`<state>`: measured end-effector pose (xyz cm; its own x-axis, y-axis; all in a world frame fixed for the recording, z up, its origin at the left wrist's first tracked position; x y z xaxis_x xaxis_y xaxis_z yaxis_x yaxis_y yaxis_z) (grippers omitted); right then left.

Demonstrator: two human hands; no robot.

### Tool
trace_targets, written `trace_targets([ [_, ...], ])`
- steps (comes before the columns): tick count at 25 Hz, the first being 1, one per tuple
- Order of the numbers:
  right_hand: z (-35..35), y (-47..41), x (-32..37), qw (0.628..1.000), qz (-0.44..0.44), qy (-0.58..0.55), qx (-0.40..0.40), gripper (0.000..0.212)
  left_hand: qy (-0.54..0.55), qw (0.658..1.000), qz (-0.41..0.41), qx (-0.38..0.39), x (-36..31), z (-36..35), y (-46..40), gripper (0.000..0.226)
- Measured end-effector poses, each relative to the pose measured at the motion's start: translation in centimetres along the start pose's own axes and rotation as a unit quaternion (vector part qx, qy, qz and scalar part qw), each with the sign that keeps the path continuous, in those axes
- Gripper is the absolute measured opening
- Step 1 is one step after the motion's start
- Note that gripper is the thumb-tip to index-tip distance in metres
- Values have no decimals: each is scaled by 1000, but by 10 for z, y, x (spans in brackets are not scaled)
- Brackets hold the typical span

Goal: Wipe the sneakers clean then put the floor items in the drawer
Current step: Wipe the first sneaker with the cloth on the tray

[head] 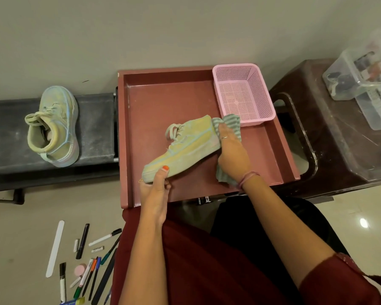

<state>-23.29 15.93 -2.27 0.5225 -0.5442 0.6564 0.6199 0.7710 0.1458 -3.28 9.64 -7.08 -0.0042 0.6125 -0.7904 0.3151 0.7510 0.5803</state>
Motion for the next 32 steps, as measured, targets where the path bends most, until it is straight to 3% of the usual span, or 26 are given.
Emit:
trace_targets([
  [2, -26, 32, 35, 997, 73, 21, 28, 81, 0, 1000, 1, -2, -1, 1, 0, 57],
  [4, -49, 70, 63, 985, 160, 30, 62, 70, -8, 1000, -8, 14, -2, 1, 0, 38],
  [6, -49, 68, 61, 979, 190, 55, 52, 70, -8, 1000, -18, 23, -3, 1, 3, 29],
  [10, -24, 3, 45, 980, 135, 145, -26, 56, 3, 1000, 0, 10, -3, 1, 3, 73],
  [13, -4, -42, 30, 993, 39, 99, 51, 60, -13, 1000, -6, 8, -3, 1, 5, 89],
  [15, 0, -43, 40, 993, 43, 79, 77, 66, -11, 1000, -9, 5, -2, 2, 4, 83],
  [18, -35, 5, 68, 971, 189, 110, 93, 62, -14, 1000, -13, 5, -4, 3, 5, 80],
  [20, -38, 37, 66, 964, 246, 85, 51, 67, -30, 999, -16, 12, -6, 4, 7, 84],
  [23, -21, 32, 11, 984, 171, 43, -39, 89, -16, 1000, -1, 7, -5, 7, 6, 77],
  [27, -12, 31, -18, 997, 10, -66, -39, 91, -2, 1000, 1, -10, -1, 6, 7, 56],
  [29, -20, 43, -3, 997, 38, -62, -12, 91, 0, 1000, -2, -28, 1, 3, 9, 44],
  [32, -36, 69, 10, 987, 162, 21, 7, 90, -12, 999, -8, -30, 3, 3, 10, 41],
])
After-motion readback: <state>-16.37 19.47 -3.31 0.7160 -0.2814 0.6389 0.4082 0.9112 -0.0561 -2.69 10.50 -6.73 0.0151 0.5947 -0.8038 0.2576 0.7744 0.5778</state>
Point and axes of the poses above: each hand's wrist, its own y-axis away from the middle knuckle, its own z-axis out of the back of the hand, x = y × z, the point moved 5 cm from there along -y, towards the middle knuckle, and after that the axes turned 15 degrees about -y, right-handed, at the moved point
